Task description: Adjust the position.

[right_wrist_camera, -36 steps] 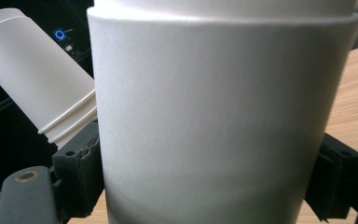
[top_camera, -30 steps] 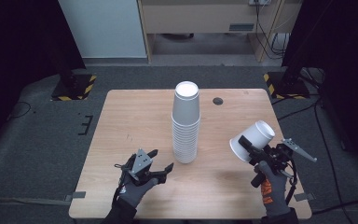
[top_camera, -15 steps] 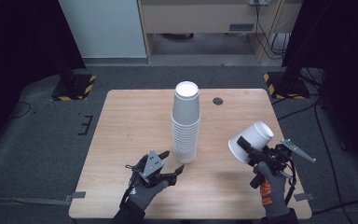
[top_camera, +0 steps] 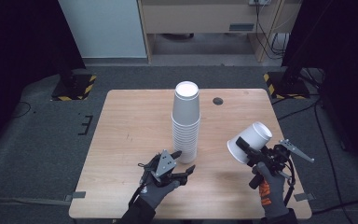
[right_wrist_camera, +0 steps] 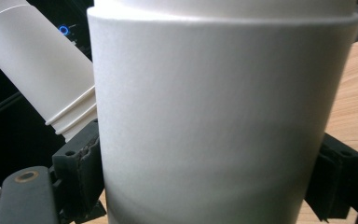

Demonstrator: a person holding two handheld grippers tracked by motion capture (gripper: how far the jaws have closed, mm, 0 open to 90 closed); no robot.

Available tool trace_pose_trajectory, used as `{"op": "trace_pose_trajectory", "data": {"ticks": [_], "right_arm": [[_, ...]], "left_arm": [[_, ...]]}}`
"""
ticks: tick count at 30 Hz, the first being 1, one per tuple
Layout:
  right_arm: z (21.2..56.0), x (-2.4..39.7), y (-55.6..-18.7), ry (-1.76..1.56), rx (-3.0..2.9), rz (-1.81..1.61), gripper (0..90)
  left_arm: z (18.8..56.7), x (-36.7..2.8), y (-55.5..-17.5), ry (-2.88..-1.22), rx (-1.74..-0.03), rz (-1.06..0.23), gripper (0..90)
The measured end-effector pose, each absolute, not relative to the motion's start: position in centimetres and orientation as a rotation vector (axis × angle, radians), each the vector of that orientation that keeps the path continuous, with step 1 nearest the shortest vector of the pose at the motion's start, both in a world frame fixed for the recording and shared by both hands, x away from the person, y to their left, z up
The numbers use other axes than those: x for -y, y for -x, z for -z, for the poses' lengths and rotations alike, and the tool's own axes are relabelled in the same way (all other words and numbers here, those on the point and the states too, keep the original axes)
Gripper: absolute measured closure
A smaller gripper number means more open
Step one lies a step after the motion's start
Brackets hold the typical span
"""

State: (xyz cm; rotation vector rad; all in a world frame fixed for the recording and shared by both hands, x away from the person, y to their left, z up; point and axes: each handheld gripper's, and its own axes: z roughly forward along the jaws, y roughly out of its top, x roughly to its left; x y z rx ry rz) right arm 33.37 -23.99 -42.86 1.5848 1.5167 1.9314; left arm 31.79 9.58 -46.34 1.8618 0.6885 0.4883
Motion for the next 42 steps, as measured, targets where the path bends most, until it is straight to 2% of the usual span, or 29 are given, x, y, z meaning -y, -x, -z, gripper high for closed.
{"op": "trace_pose_trajectory", "data": {"ticks": [42], "right_arm": [[43.8, 23.4, -33.4, -1.637, -1.518, -1.975, 16.0]], "left_arm": [[46.0, -1.7, -34.9, -1.803, -0.608, -0.452, 34.4]]}}
